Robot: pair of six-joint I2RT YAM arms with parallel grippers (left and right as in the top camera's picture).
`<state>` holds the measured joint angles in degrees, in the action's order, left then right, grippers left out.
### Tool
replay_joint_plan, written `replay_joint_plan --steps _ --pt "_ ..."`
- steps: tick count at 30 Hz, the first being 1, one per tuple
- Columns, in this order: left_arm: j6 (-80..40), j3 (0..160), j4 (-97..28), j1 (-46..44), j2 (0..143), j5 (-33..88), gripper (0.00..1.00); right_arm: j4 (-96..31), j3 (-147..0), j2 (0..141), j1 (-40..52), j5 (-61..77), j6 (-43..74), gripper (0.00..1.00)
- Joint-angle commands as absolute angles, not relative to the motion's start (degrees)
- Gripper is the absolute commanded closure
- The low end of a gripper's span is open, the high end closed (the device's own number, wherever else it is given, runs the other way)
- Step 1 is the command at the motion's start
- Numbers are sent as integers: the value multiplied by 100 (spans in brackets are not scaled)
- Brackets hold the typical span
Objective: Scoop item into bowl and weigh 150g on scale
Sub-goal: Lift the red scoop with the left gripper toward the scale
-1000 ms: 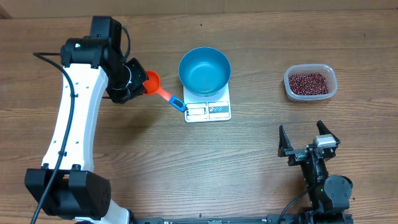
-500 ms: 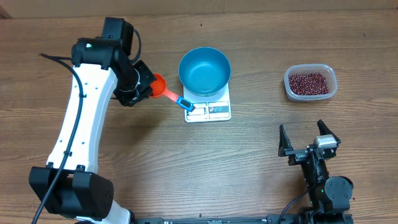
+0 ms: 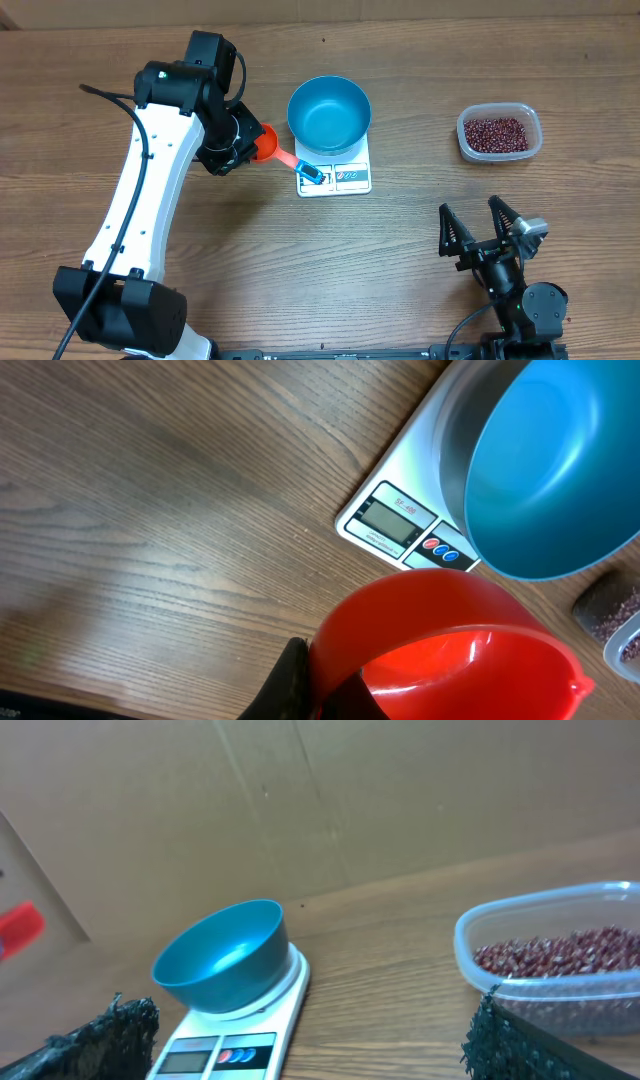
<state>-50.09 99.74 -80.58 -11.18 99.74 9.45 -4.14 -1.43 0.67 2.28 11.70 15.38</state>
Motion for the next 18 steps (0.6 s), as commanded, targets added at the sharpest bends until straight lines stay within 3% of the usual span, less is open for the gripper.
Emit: replay_joint_plan --steps 1,10,18 --pt "-5308 10092 -8082 -1184 9920 843 96 -558 -663 19 250 1210 2075 0" --pt "-5688 10092 -8101 -1345 9920 854 96 -1525 -2086 908 250 1063 2016 0" --pt "-6222 10092 -7924 -1715 9920 836 96 -1573 -3026 2694 250 2080 2016 0"
